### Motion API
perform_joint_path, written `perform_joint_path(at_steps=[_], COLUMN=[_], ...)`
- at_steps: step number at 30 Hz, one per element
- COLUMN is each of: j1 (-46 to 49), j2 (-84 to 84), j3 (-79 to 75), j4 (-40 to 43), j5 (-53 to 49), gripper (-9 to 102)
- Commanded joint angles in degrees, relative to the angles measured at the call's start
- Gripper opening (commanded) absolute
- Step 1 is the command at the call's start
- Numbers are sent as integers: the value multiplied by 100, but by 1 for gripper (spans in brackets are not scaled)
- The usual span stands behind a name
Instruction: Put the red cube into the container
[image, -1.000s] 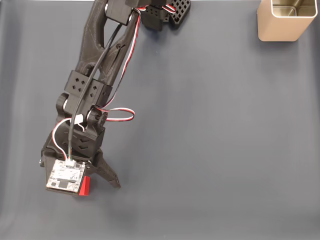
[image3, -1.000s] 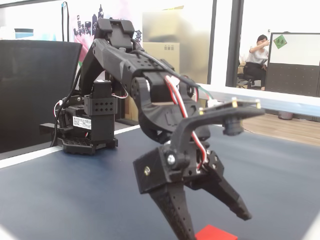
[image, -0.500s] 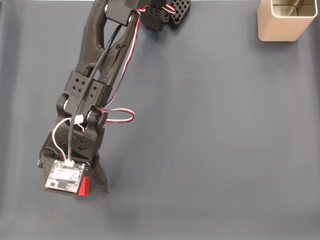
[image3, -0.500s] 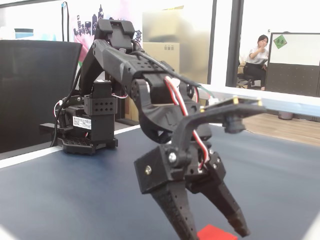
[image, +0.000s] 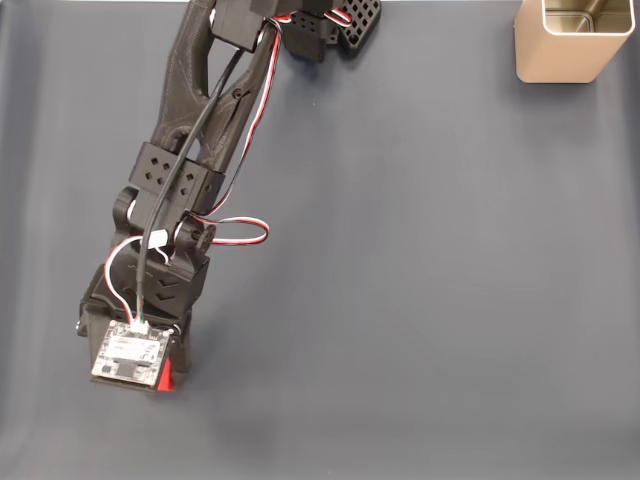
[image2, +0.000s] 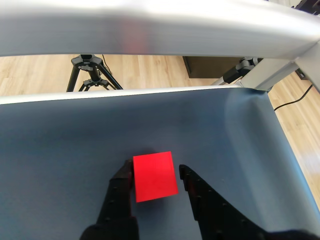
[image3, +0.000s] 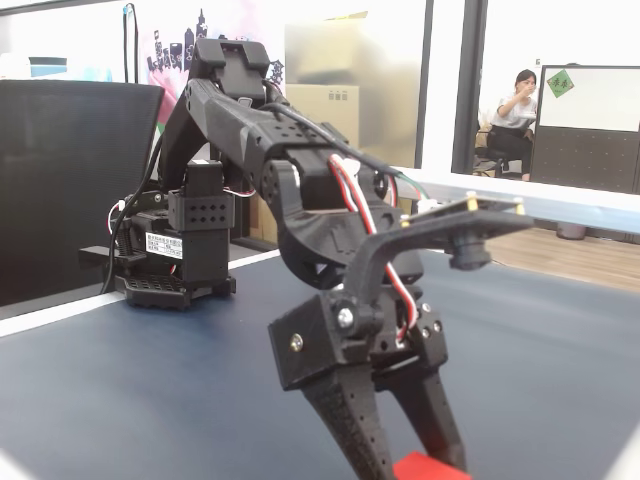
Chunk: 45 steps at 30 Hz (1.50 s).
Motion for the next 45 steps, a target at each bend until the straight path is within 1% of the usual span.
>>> perform_joint_path(at_steps=[1, 14, 18, 22, 27, 33, 38, 41, 45], j1=[-97, -176, -299, -589, -1266, -2347, -3287, -3867, -4588], j2=[229, 466, 870, 1564, 2610, 3762, 4711, 5115, 5467], j3=[-26, 193, 404, 624, 1107, 1714, 2312, 2426, 2426], j4=[-62, -105, -44, 316, 1011, 1828, 2145, 2487, 3015], j5=[-18, 123, 431, 967, 1389, 1696, 1696, 1696, 1459], gripper=[12, 4, 2, 2, 2, 1, 1, 1, 1])
